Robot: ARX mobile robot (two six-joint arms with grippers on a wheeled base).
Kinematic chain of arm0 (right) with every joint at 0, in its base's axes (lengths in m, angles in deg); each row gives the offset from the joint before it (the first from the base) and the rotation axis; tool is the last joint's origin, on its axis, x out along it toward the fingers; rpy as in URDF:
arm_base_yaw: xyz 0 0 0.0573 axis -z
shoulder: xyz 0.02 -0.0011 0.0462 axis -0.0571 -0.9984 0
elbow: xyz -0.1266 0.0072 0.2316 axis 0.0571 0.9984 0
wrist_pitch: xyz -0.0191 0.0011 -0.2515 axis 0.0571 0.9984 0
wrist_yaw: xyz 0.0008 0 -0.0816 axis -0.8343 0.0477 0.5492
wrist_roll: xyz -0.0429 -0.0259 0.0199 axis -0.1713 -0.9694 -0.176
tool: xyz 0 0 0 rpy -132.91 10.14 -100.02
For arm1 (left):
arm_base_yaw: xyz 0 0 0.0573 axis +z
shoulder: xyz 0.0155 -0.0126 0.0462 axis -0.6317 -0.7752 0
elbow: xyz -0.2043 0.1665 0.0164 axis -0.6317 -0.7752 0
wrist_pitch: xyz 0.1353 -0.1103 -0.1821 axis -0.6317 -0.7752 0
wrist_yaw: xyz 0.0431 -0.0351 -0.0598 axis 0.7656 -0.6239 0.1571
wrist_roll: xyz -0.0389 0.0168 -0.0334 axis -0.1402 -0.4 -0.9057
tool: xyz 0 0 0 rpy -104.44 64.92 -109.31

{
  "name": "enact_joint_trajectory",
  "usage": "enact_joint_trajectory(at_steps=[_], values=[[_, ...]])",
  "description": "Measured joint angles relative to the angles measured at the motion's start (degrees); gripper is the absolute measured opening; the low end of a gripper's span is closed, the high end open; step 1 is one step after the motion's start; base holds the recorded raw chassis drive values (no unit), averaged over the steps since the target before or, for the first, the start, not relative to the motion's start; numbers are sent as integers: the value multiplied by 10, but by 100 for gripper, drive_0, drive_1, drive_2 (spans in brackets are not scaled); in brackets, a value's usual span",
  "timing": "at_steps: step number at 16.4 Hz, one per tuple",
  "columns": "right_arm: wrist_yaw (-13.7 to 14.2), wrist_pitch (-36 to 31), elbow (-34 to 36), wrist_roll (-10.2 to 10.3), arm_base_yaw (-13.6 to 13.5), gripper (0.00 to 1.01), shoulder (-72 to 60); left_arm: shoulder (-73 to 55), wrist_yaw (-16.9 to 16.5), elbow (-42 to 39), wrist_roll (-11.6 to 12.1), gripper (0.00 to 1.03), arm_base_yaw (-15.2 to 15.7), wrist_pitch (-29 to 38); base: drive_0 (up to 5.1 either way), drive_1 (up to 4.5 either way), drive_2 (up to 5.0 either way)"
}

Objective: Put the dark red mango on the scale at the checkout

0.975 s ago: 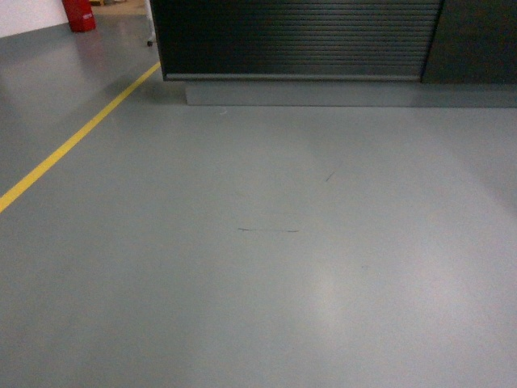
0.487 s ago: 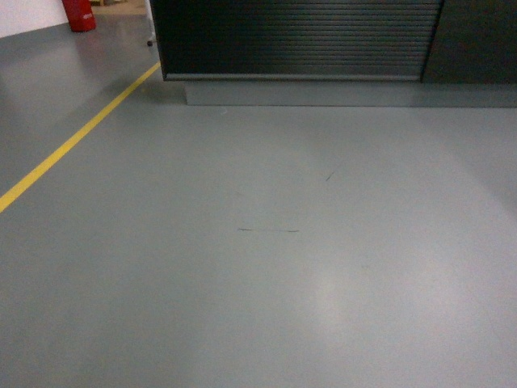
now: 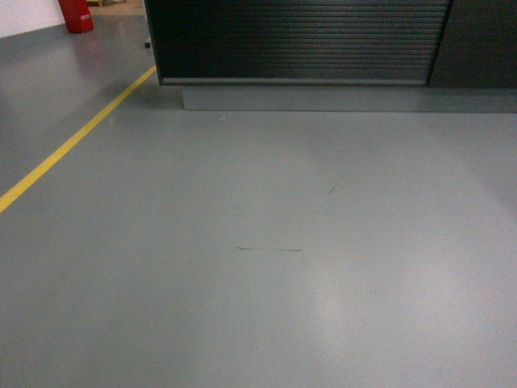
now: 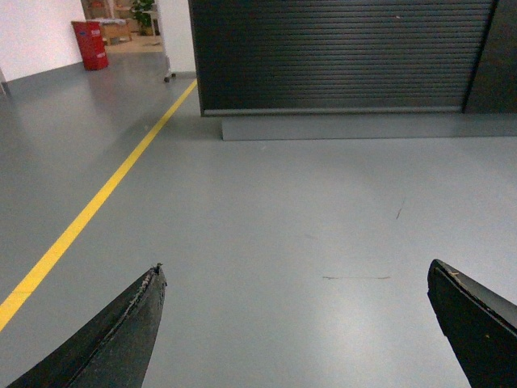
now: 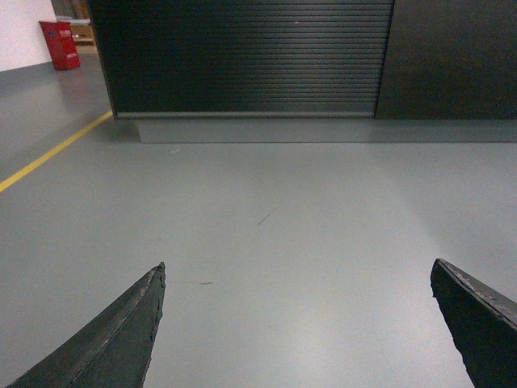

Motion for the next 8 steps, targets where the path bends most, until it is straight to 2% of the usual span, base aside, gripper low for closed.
enact_joint_trajectory(at_steps=[8], values=[[0,1,0,0,0,98,0,0,0,0,0,98,0,-2,3,112,-106]])
